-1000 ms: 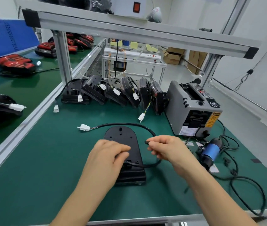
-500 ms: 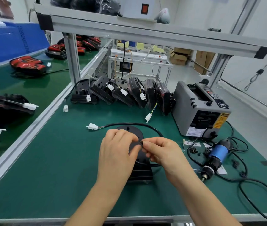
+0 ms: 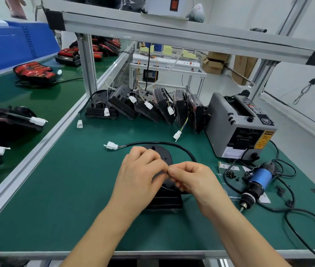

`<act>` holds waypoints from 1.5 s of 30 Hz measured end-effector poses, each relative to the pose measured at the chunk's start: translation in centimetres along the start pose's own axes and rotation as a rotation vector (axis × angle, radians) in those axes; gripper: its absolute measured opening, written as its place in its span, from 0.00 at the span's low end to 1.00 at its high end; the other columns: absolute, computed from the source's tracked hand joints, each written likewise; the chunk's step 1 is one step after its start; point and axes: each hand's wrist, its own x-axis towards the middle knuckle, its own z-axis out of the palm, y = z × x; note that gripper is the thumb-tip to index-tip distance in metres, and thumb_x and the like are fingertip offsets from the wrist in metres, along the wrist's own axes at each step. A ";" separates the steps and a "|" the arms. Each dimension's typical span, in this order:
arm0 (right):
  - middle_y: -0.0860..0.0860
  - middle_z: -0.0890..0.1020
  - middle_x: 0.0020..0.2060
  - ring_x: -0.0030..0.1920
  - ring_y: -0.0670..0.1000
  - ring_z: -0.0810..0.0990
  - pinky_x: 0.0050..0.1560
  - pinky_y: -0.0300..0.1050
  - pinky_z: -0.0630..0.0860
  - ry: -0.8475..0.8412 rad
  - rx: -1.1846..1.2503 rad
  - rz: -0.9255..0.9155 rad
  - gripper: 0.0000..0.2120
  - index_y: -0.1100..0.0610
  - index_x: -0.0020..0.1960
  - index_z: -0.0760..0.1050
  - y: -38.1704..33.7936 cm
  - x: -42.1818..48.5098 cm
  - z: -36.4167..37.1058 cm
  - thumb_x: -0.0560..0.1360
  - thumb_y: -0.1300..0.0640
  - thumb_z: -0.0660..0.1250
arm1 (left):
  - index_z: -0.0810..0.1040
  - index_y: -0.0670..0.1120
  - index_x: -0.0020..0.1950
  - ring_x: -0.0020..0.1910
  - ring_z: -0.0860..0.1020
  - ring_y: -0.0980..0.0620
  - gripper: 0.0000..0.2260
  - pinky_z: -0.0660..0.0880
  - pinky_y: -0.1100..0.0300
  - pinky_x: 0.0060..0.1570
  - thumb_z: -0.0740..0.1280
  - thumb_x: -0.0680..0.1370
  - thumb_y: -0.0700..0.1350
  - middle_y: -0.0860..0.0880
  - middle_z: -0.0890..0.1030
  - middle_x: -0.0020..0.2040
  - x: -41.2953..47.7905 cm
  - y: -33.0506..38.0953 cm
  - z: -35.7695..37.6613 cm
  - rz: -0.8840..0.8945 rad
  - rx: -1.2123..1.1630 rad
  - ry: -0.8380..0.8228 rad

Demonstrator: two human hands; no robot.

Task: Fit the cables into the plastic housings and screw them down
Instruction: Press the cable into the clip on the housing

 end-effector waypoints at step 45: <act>0.41 0.81 0.31 0.33 0.43 0.78 0.40 0.43 0.77 0.351 -0.449 -0.136 0.03 0.42 0.38 0.78 4.1 -3.4 1.7 0.66 0.47 0.71 | 0.80 0.48 0.41 0.46 0.69 0.57 0.02 0.68 0.62 0.47 0.70 0.70 0.45 0.57 0.75 0.43 -3.9 0.5 0.6 -0.233 -0.188 -0.066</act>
